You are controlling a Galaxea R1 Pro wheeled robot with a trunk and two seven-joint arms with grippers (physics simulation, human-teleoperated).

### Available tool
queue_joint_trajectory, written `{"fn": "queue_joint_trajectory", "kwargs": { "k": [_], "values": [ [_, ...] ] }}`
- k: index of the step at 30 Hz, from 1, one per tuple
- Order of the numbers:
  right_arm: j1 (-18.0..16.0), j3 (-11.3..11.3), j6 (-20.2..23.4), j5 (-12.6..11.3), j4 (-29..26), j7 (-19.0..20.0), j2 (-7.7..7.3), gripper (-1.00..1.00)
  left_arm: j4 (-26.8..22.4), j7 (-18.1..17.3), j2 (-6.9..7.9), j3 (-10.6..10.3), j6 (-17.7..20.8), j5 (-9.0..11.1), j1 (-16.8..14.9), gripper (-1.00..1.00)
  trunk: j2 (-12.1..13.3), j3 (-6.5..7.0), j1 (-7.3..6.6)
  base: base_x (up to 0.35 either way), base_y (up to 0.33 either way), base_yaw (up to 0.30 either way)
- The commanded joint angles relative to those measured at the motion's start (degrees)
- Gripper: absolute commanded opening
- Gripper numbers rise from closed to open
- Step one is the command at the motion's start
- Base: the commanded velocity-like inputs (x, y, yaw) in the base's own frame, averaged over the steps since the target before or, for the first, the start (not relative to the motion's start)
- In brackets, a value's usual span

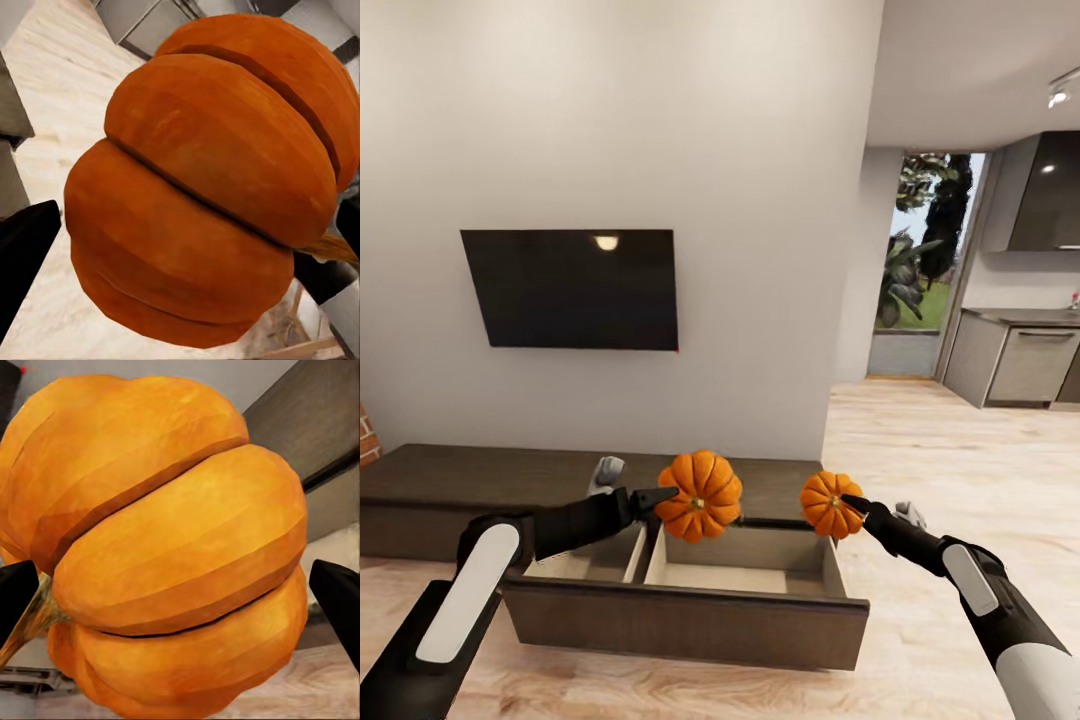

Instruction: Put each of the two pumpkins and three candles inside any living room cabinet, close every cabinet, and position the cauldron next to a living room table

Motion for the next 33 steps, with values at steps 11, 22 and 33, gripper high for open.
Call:
{"fn": "queue_joint_trajectory", "kwargs": {
  "k": [11, 22, 33],
  "values": [
    [-0.2, 9.1, 0.6, -1.0, -6.5, -17.6, 1.12, -1.0, 0.5, 10.9, -0.4, 1.4, 0.3, -1.0, -0.2, -1.0, 0.0, -0.07, 0.01, 0.101, -0.054, 0.0],
    [-1.8, 16.6, 1.4, -1.1, -6.8, -27.6, 4.64, -1.0, 4.4, 12.1, -0.24, 0.9, 1.1, -1.5, -0.4, -1.0, 0.0, -0.07, 0.01, 0.131, -0.022, 0.0],
    [-2.6, 19.3, 1.4, -1.1, -6.7, -32.6, 6.56, -1.0, 7.2, 17.3, -0.71, 0.6, 1.1, -1.2, -2.4, -1.0, 0.0, -0.07, 0.01, 0.114, -0.072, 0.0]
  ]
}}
